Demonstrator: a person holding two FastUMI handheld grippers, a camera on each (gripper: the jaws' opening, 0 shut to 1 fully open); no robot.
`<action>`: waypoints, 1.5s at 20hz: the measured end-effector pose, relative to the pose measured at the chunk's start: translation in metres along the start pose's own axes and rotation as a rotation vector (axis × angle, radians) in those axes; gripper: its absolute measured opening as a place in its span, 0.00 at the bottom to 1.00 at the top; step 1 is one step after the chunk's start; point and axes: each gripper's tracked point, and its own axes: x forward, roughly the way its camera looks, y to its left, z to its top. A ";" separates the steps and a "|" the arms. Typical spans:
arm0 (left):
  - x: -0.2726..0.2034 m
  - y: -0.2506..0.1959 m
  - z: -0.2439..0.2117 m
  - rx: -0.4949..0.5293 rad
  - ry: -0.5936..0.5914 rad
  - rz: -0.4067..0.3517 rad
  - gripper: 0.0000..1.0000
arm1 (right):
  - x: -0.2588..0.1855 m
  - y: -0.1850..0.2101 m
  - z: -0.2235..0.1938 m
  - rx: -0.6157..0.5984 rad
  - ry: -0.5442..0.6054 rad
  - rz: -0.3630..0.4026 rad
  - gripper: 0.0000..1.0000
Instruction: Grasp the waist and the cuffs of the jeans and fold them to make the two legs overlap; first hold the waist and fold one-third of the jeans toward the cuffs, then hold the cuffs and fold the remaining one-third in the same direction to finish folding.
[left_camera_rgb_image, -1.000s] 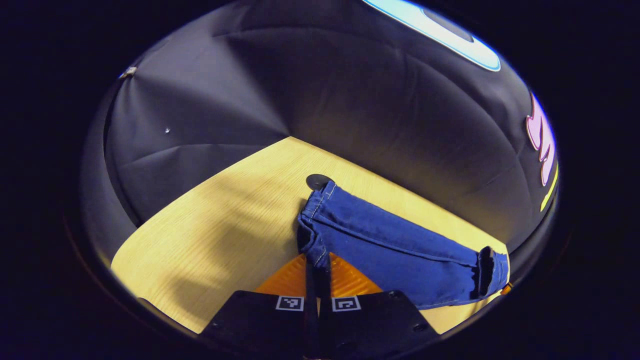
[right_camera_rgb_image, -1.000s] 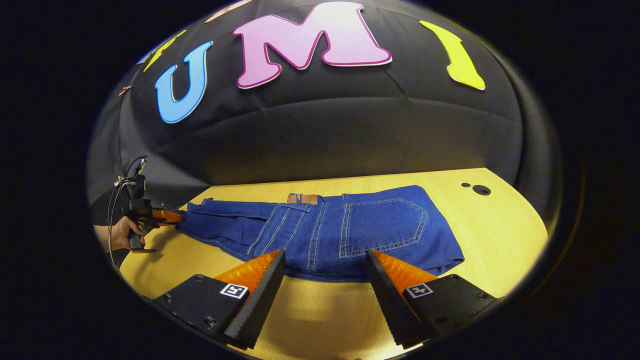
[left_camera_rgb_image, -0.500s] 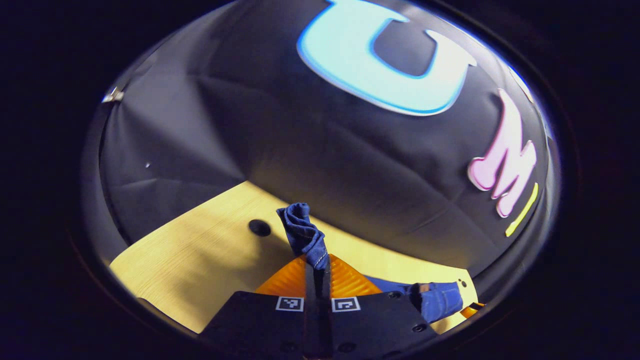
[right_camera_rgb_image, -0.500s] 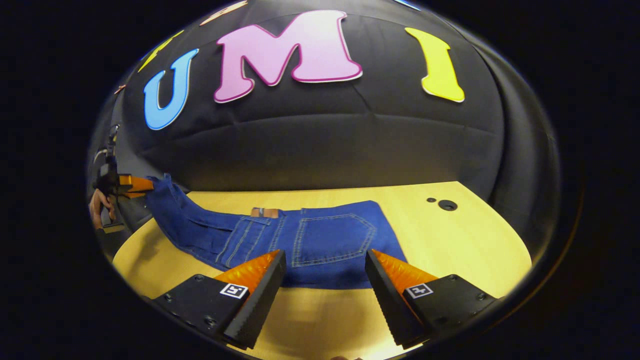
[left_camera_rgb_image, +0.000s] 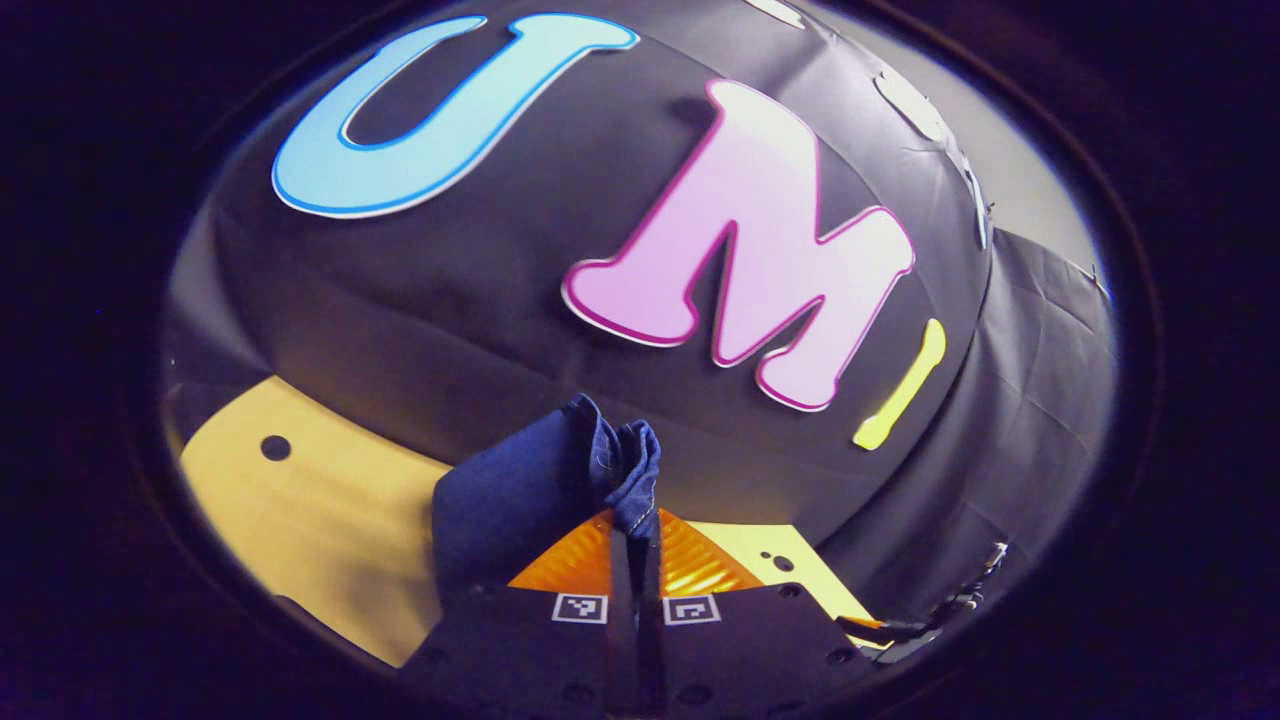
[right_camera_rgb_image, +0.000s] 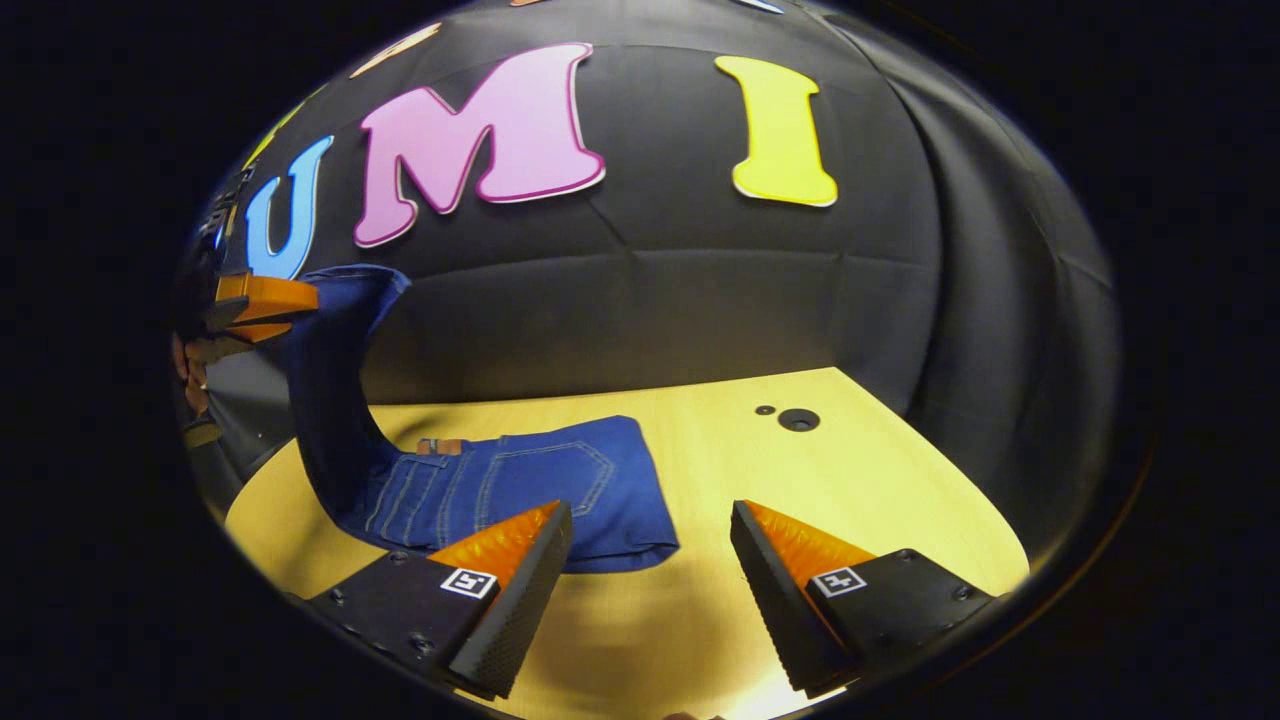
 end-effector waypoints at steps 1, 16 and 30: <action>0.012 -0.020 -0.015 0.006 0.028 -0.031 0.06 | -0.002 -0.008 -0.001 0.003 -0.002 -0.009 0.98; 0.033 -0.123 -0.168 0.098 0.262 -0.113 0.83 | -0.100 -0.060 -0.003 0.039 -0.007 -0.117 0.98; -0.391 -0.066 0.000 0.296 -0.146 0.214 0.97 | -0.309 0.048 0.133 -0.032 -0.215 0.005 0.97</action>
